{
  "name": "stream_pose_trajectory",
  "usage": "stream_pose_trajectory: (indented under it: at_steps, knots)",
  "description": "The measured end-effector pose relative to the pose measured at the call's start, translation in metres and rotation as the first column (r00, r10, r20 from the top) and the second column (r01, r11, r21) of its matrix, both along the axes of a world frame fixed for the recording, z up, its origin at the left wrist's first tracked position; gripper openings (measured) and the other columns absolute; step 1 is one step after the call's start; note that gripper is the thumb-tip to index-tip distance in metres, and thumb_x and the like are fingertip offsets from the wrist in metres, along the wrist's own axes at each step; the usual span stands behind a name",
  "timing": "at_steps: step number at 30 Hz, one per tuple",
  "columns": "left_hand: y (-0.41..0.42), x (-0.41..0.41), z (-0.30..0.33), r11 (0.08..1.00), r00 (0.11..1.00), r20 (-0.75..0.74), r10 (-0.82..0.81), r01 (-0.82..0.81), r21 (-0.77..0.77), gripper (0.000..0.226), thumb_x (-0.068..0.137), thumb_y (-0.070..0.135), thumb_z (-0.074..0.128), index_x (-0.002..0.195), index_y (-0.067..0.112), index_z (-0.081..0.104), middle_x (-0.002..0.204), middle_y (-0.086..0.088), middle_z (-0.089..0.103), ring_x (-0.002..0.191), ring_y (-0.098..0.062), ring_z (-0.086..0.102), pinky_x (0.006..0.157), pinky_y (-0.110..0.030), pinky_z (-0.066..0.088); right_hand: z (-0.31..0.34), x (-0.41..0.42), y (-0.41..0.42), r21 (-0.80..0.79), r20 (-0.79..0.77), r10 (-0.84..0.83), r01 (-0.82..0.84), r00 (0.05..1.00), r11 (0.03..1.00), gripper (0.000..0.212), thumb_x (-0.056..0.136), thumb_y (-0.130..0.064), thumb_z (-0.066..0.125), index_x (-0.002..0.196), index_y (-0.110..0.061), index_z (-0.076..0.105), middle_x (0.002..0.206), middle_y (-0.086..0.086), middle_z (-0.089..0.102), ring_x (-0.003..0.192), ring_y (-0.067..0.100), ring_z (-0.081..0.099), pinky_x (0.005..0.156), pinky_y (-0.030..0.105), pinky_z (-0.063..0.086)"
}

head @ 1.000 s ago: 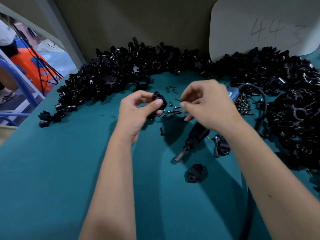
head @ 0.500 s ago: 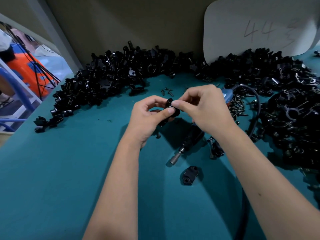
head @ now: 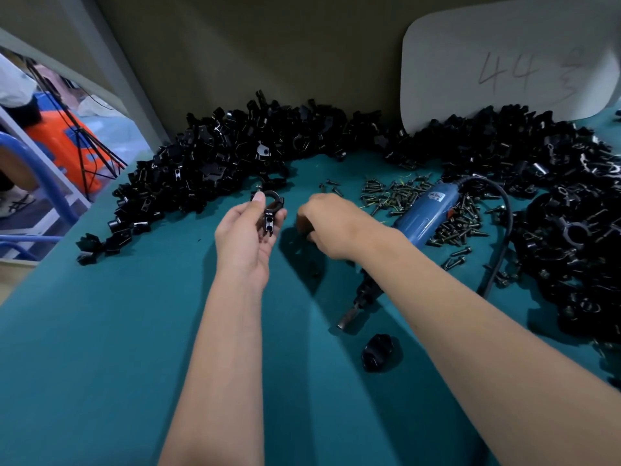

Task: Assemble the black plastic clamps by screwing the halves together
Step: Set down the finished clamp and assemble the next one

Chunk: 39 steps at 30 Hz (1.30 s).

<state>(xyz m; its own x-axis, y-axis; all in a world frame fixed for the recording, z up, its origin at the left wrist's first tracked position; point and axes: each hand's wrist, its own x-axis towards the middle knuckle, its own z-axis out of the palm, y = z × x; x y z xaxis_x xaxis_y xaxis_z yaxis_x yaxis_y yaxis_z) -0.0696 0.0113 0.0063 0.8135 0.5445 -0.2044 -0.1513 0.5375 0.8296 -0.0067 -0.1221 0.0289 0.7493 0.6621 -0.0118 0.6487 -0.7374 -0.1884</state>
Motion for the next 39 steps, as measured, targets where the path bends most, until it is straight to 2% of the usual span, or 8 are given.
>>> stream_pose_trajectory:
  at_steps: [4,7,10,13,21,25,34,39]
  knots:
    - [-0.002,0.0,0.0,0.992,0.997,-0.006,-0.074,0.073,-0.104,0.011,0.095,0.005,0.07,0.102,-0.002,0.064,0.107,-0.028,0.073,0.07,-0.021,0.071,0.065,-0.022,0.058,0.001,-0.002,-0.005,0.001,-0.041,-0.048,0.048,0.998,0.999,0.004,0.094,-0.008,0.064,0.096,-0.009,0.068,0.097,0.014,0.068,0.087,0.034,0.063,0.072,0.037,0.052]
    - [-0.008,0.002,0.0,0.985,0.988,0.002,-0.154,0.154,-0.08,0.015,0.091,0.0,0.073,0.104,-0.004,0.066,0.103,-0.023,0.075,0.07,-0.015,0.071,0.066,-0.017,0.057,0.005,-0.004,-0.027,0.271,-0.027,-0.118,0.121,0.993,0.955,0.008,0.096,-0.017,0.068,0.101,-0.015,0.075,0.099,0.006,0.073,0.094,0.026,0.066,0.086,0.034,0.052]
    - [-0.015,-0.001,0.001,0.955,0.955,0.001,-0.297,0.296,-0.027,0.026,0.084,0.002,0.077,0.107,-0.003,0.066,0.101,-0.019,0.077,0.072,-0.013,0.072,0.064,-0.015,0.056,0.011,-0.011,-0.059,0.646,-0.103,-0.214,0.229,0.971,0.728,0.007,0.096,-0.019,0.073,0.091,-0.019,0.078,0.078,-0.005,0.072,0.073,0.012,0.065,0.074,0.026,0.052]
    - [-0.024,-0.006,0.004,0.887,0.889,-0.018,-0.459,0.459,0.052,0.045,0.069,0.011,0.083,0.109,0.0,0.065,0.103,-0.017,0.078,0.076,-0.017,0.075,0.064,-0.018,0.058,0.011,-0.019,-0.082,0.796,-0.266,-0.127,0.292,0.956,0.529,0.006,0.095,-0.008,0.074,0.091,-0.011,0.079,0.075,0.003,0.075,0.07,0.015,0.074,0.074,0.028,0.063]
    - [-0.039,-0.006,0.005,0.841,0.845,-0.044,-0.533,0.535,0.082,0.045,0.066,0.007,0.084,0.107,0.002,0.065,0.102,-0.02,0.078,0.081,-0.025,0.078,0.067,-0.021,0.061,-0.004,-0.023,-0.089,0.86,-0.257,-0.086,0.268,0.963,0.435,0.018,0.082,-0.003,0.085,0.092,-0.017,0.079,0.083,-0.004,0.078,0.08,0.009,0.075,0.078,0.025,0.06]
    - [-0.041,-0.007,0.007,0.841,0.845,-0.039,-0.533,0.535,0.084,0.049,0.066,0.008,0.085,0.11,0.001,0.065,0.101,-0.019,0.078,0.083,-0.026,0.078,0.068,-0.021,0.061,-0.006,-0.022,-0.092,0.908,-0.278,-0.069,0.285,0.958,0.306,0.017,0.082,-0.002,0.085,0.095,-0.013,0.079,0.085,-0.002,0.079,0.081,0.013,0.077,0.078,0.026,0.061]
    - [-0.042,-0.006,0.007,0.825,0.827,-0.008,-0.562,0.562,0.062,0.052,0.066,0.011,0.086,0.112,-0.001,0.066,0.096,-0.015,0.077,0.081,-0.024,0.077,0.069,-0.02,0.06,-0.006,-0.023,-0.092,0.876,-0.358,0.051,0.317,0.932,0.364,0.012,0.081,-0.005,0.086,0.089,-0.008,0.078,0.079,0.005,0.078,0.069,0.014,0.073,0.07,0.023,0.058]
    - [-0.039,-0.005,0.009,0.822,0.821,0.061,-0.568,0.57,-0.006,0.048,0.072,0.008,0.082,0.115,-0.003,0.065,0.1,-0.015,0.077,0.079,-0.021,0.076,0.067,-0.019,0.06,-0.006,-0.022,-0.091,0.907,-0.411,0.11,0.394,0.905,0.15,0.01,0.085,0.0,0.082,0.089,-0.009,0.078,0.075,0.006,0.076,0.068,0.015,0.071,0.069,0.023,0.058]
